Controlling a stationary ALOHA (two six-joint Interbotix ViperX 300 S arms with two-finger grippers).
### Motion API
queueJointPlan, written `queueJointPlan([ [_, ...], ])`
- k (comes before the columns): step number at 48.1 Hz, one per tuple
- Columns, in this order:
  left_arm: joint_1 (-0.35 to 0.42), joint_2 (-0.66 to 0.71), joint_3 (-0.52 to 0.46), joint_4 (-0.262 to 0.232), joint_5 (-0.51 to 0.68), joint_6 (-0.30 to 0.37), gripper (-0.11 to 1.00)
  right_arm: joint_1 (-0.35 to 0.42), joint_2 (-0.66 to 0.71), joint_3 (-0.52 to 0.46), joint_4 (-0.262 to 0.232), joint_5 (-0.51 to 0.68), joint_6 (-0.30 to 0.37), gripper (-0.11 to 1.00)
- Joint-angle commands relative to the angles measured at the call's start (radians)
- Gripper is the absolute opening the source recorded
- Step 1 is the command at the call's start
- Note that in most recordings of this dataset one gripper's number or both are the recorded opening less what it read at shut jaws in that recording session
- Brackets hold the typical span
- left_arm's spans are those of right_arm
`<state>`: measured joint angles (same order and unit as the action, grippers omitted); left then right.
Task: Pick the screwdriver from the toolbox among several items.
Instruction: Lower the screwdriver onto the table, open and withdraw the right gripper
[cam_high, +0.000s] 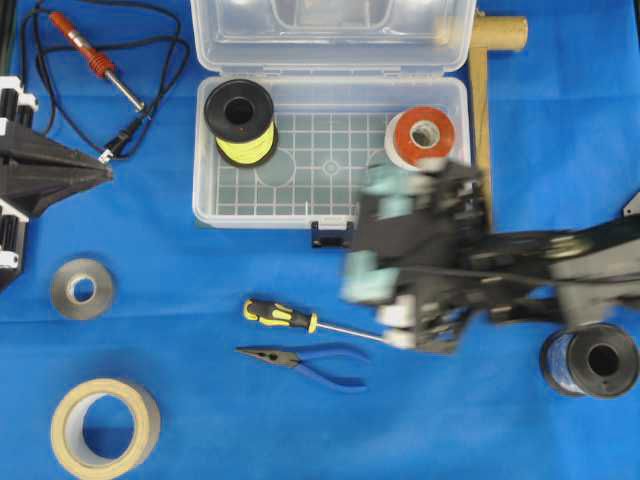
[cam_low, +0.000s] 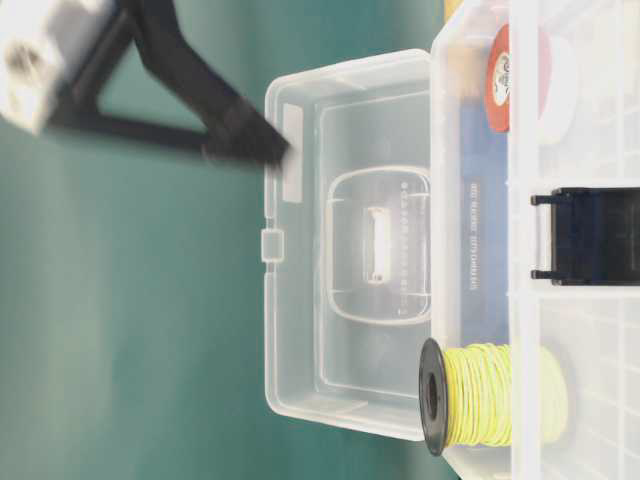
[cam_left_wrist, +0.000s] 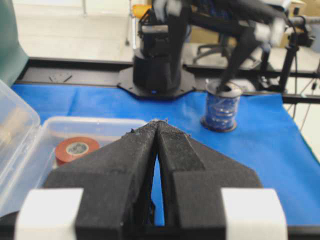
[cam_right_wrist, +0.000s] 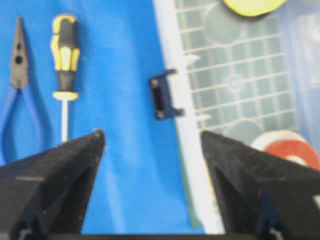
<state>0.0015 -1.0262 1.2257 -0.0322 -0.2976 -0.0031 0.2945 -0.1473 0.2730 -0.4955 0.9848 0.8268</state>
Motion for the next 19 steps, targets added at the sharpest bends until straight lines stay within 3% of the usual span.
queueJointPlan([
  [1, 0.002, 0.005, -0.011, -0.002, -0.003, 0.0, 0.0, 0.008, -0.118, 0.095, -0.023, -0.046, 0.032, 0.76],
  [11, 0.002, 0.006, -0.005, -0.002, -0.003, 0.0, 0.0, 0.023, -0.423, 0.373, -0.08, -0.19, 0.106, 0.76],
  [19, 0.002, 0.011, -0.003, -0.002, -0.005, 0.0, 0.0, 0.023, -0.65, 0.58, -0.156, -0.258, 0.146, 0.76],
])
